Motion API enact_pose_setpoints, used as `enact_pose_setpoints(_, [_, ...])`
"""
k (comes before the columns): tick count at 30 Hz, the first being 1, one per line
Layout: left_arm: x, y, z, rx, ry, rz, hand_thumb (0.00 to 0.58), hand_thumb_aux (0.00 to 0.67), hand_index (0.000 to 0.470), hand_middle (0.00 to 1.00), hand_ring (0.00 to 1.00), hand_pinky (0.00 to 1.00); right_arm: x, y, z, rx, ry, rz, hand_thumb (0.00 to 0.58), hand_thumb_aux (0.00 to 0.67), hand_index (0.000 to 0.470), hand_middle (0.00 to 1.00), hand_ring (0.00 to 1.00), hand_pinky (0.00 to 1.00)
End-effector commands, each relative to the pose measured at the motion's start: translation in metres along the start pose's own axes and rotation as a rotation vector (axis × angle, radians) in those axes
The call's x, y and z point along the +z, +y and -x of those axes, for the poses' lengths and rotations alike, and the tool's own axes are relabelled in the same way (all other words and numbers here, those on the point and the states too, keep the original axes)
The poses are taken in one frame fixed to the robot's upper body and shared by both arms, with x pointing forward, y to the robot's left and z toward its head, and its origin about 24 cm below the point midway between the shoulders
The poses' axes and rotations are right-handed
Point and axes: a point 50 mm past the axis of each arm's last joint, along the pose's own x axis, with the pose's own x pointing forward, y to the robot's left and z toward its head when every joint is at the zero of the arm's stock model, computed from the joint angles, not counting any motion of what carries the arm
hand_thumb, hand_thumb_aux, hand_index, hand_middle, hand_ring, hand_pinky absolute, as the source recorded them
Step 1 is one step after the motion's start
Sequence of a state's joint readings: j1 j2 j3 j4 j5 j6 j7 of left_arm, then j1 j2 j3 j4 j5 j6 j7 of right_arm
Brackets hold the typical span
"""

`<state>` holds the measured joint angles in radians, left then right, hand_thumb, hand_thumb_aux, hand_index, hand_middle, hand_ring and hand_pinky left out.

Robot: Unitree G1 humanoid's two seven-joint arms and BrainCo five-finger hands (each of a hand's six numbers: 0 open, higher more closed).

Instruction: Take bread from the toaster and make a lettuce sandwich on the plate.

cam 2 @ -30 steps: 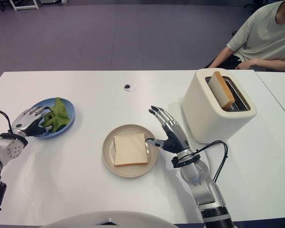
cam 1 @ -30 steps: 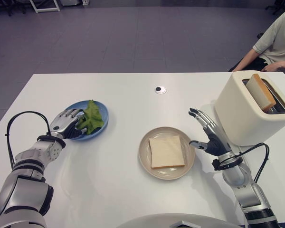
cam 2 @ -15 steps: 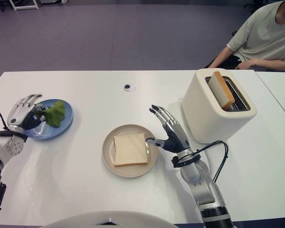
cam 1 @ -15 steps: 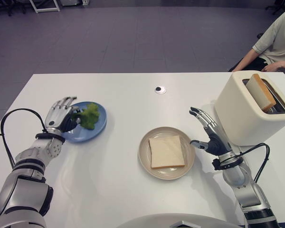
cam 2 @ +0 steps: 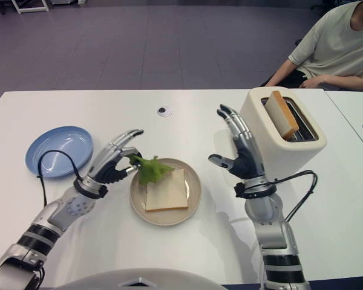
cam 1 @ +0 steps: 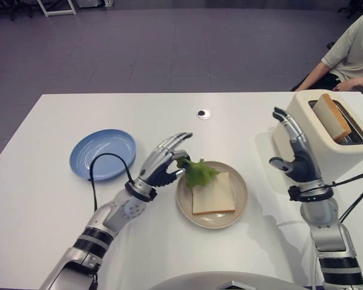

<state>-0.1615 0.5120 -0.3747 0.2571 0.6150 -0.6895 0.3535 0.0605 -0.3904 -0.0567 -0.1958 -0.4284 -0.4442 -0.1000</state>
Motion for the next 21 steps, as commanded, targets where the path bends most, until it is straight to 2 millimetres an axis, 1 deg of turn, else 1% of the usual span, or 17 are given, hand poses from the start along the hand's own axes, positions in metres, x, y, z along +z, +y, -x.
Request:
enact_pose_setpoints(1, [0.003,-0.022,0.002,-0.112,-0.004,0.01,0.58,0.67,0.47,0.0,0.0,0.0,0.0,-0.017,-0.004,-0.049,-0.015,0.033,0.0,0.0,0.0,0.0,0.0,0.0])
enact_pose_setpoints(6, [0.003,-0.03,0.009,-0.171,0.021,0.05,0.58,0.67,0.47,0.0,0.0,0.0,-0.004,-0.027,-0.003,-0.061,-0.006,0.074,0.0,0.0,0.0,0.0,0.0,0.0])
enact_pose_setpoints(9, [0.001,-0.034,0.015,-0.233,0.049,0.031,0.58,0.67,0.47,0.0,0.0,0.0,-0.005,-0.041,-0.003,-0.081,-0.012,0.134,0.0,0.0,0.0,0.0,0.0,0.0])
enact_pose_setpoints(10, [-0.001,-0.033,0.018,-0.249,0.056,0.018,0.0,0.0,0.0,0.0,0.0,0.0,-0.005,-0.051,-0.002,-0.099,-0.012,0.167,0.0,0.0,0.0,0.0,0.0,0.0])
enact_pose_setpoints(14, [-0.001,-0.025,0.022,-0.265,0.062,-0.027,0.0,0.0,0.0,0.0,0.0,0.0,-0.002,-0.099,0.0,-0.201,0.003,0.332,0.0,0.0,0.0,0.0,0.0,0.0])
enact_pose_setpoints(17, [-0.001,-0.016,0.02,-0.248,0.056,-0.061,0.0,0.0,0.0,0.0,0.0,0.0,-0.001,-0.128,0.007,-0.26,0.046,0.451,0.0,0.0,0.0,0.0,0.0,0.0])
enact_pose_setpoints(19, [-0.001,-0.011,0.018,-0.234,0.053,-0.077,0.0,0.0,0.0,0.0,0.0,0.0,-0.004,-0.14,0.015,-0.271,0.098,0.509,0.0,0.0,0.0,0.0,0.0,0.0])
enact_pose_setpoints(21, [-0.001,-0.008,0.016,-0.22,0.053,-0.09,0.0,0.0,0.0,0.0,0.0,0.0,-0.011,-0.144,0.021,-0.246,0.151,0.547,0.0,0.0,0.0,0.0,0.0,0.0])
